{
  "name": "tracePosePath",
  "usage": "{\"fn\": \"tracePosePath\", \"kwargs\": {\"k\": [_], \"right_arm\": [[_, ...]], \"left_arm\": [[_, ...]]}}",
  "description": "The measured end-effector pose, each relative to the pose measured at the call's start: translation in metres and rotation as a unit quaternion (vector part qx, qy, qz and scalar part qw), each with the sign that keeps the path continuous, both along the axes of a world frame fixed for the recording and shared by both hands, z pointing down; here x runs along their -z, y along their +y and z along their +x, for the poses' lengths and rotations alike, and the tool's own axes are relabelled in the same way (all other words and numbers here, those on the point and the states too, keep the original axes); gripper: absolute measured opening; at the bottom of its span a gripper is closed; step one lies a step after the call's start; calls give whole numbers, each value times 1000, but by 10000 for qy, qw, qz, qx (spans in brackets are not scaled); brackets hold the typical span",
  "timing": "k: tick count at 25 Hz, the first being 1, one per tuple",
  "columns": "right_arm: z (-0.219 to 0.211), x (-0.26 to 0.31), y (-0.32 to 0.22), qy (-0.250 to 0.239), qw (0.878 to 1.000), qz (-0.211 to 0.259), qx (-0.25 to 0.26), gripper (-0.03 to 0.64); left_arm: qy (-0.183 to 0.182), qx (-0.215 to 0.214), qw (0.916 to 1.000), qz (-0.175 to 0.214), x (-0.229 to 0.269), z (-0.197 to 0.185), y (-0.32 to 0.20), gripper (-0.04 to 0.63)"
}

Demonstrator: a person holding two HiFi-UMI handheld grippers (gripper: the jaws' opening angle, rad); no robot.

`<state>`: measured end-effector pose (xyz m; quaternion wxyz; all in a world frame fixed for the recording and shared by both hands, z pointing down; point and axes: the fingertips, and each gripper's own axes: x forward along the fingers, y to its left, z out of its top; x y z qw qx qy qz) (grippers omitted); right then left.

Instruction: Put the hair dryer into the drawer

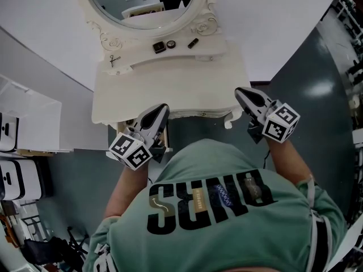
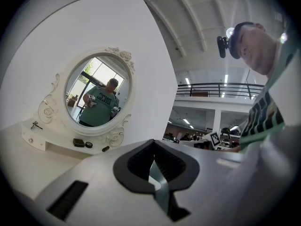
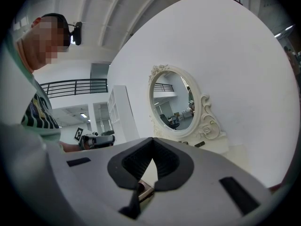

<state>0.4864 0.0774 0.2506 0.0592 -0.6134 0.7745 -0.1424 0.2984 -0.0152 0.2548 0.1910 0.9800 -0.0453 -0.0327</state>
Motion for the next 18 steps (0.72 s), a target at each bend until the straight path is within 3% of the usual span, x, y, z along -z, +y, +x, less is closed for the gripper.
{"fn": "tracePosePath", "kwargs": {"k": [18], "right_arm": [[-3,-2,-2,160,9998,-52,56,-8]], "left_arm": [[1,6,10000,-4,-1,-2,1,9]]}}
